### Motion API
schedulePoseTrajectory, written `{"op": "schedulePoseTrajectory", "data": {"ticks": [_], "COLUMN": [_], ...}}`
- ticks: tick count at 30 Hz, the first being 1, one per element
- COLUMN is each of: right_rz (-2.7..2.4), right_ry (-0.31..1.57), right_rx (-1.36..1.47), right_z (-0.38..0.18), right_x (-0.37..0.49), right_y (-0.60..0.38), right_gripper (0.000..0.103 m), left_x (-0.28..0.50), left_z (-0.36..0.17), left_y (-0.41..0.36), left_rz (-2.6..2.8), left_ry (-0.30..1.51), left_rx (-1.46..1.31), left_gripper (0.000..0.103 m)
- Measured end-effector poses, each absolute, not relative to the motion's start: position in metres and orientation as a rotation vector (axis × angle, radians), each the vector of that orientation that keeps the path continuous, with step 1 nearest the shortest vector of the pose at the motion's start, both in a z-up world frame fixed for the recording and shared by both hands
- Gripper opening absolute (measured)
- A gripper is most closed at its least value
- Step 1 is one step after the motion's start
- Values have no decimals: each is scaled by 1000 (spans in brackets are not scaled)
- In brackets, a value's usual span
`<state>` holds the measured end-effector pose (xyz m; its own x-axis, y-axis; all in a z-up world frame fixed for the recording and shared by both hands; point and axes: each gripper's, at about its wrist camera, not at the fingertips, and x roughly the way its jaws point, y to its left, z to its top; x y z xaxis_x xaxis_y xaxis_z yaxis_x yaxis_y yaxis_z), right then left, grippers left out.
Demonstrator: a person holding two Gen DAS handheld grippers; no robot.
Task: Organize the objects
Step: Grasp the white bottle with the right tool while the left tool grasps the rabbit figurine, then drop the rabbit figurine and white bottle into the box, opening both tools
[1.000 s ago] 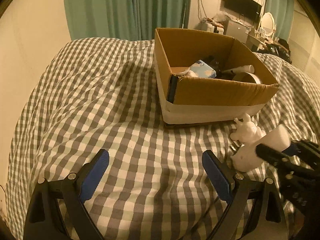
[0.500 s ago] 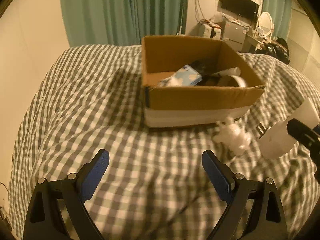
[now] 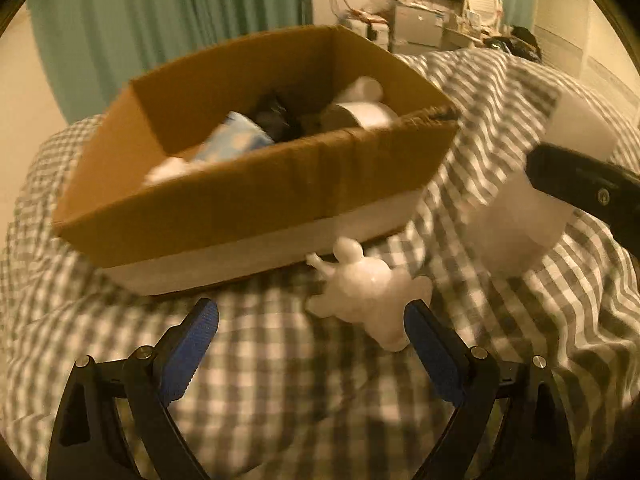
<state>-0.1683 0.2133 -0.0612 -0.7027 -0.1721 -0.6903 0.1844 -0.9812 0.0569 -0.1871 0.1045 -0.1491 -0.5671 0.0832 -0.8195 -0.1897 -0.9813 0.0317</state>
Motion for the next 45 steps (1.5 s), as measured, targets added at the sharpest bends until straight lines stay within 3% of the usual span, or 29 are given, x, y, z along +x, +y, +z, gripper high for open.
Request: {"op": "schedulePoseTrajectory", "data": {"ticks": [8,10,12,13,19,24,40,45], "right_rz": [-2703,-2708,-2709,-2711,-2737,-2792,-2814,-2802], "right_ry": [-114,-150,-162,-160,-143,-15,230,229], "right_rx": [1167,1177,1187,1190,1179,1161,903,789], "right_z": [-78,-79,-82,-82,-82,-72,23,69], "right_x": [-178,-177,-177,-176,-166,-153,-89,-76], "right_y": [229,234,235,235,233,215,163,156], "right_gripper": [32,32,32,32,32,32,32,32], "left_x": [-212,-214,-214,-213,-191,-168,-121,-116], "left_z": [-172,-178,-182,-181,-157,-124,-16,25], "left_y": [126,131,134,133,117,91,30,19], "left_rz": [2543,2514,2453,2436,2494,2593,2798,2834], "left_ry": [78,92,68,43,78,133,65,56], "left_rx": [-1407,-1415,-1431,-1428,-1408,-1341,-1097,-986], "left_gripper": [97,92,61,55,55,55,55,55]}}
